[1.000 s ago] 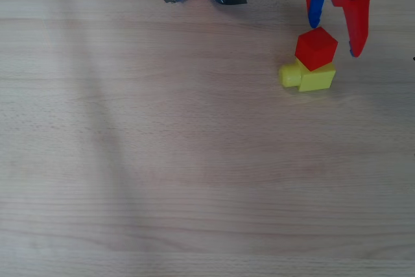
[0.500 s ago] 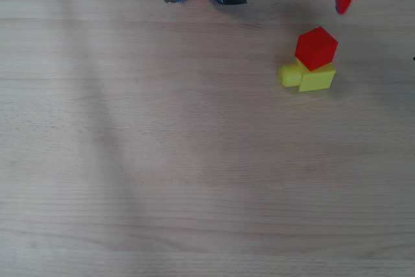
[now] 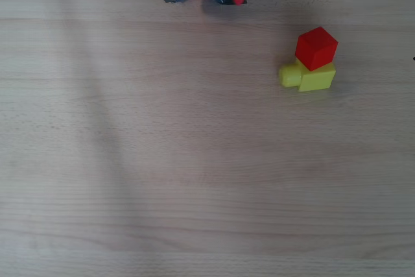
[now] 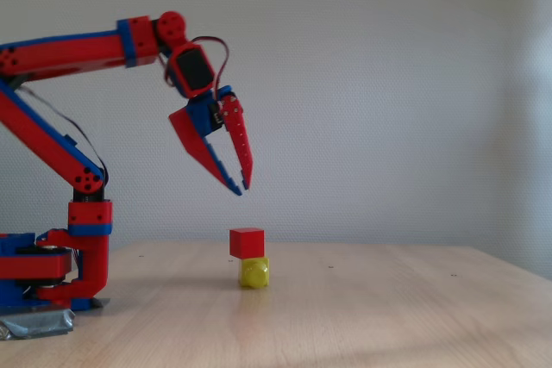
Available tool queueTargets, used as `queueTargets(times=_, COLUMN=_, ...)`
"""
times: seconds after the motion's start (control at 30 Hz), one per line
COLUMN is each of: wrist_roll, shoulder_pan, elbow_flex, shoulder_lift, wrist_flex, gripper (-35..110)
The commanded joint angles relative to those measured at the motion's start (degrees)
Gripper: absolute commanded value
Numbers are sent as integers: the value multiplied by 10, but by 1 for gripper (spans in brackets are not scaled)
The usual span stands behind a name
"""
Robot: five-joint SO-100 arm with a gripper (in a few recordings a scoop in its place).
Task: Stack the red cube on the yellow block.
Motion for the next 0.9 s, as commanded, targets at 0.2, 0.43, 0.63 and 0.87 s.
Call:
queueTargets(times=0.2, wrist_roll=-37, shoulder_pan=72, elbow_flex=229, shoulder_lift=285, wrist_flex=-105, gripper=0)
queueTargets(times=0.43, wrist_roll=-73, shoulder_pan=123, elbow_flex=362, shoulder_lift=454, wrist_flex=-107, gripper=0)
queueTargets(times=0.63, wrist_roll=-96, shoulder_pan=130, elbow_flex=410, shoulder_lift=458, wrist_flex=-116, gripper=0)
queueTargets(times=0.87, wrist_roll=-95, shoulder_pan=148, elbow_flex=472, shoulder_lift=458, wrist_flex=-154, gripper=0)
